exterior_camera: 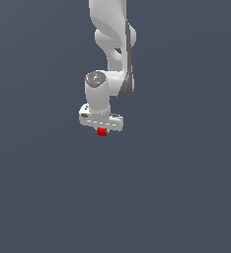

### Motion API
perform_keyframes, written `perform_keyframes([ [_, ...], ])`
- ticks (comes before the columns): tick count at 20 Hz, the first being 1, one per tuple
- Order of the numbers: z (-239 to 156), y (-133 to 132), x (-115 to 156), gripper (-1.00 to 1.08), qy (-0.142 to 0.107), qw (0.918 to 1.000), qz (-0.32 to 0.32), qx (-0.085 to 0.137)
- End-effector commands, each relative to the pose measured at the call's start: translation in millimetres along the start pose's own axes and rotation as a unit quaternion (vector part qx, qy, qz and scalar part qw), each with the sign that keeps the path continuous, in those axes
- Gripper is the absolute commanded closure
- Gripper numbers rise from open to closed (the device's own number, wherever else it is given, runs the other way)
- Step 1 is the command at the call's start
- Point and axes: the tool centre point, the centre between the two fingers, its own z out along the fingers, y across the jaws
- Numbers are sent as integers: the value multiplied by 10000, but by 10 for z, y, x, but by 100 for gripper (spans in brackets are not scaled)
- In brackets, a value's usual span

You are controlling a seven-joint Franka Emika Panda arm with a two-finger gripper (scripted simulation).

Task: Pick up the red cube and move it to a goal position.

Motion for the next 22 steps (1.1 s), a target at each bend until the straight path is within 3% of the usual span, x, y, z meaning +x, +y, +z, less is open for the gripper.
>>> perform_keyframes([
  [1,-231,15,10,108,6,10000,1,1],
  [14,-1583,101,79,108,6,10000,3,-1],
  [22,-2152,130,130,108,6,10000,0,-2],
])
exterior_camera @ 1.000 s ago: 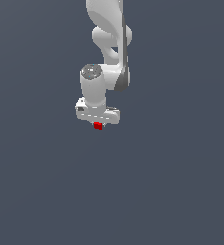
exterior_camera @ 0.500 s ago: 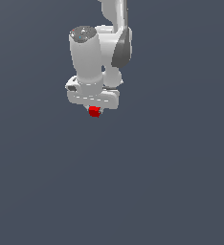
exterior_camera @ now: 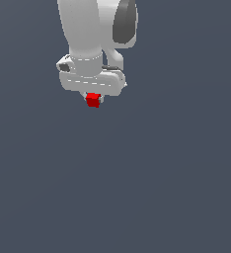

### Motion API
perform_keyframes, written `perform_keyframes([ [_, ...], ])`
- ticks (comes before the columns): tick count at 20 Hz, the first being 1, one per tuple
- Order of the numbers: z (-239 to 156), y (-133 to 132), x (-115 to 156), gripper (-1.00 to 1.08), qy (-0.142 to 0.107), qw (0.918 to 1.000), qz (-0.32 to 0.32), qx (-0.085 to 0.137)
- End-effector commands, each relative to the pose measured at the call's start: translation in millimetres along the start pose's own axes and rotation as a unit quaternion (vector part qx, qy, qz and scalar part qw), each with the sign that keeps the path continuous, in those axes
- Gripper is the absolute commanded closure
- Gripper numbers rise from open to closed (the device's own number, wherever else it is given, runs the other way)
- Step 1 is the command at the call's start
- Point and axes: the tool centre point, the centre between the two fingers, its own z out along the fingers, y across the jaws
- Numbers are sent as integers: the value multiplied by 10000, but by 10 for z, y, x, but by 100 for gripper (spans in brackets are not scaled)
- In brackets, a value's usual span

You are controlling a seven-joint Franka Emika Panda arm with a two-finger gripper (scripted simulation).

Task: Pick up the red cube and move it to a goal position.

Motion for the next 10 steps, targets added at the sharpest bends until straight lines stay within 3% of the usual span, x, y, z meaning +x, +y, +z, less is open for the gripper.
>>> perform_keyframes([
  [1,-140,5,12,108,-4,10000,-2,-1],
  [10,-336,14,46,108,-5,10000,-4,1],
])
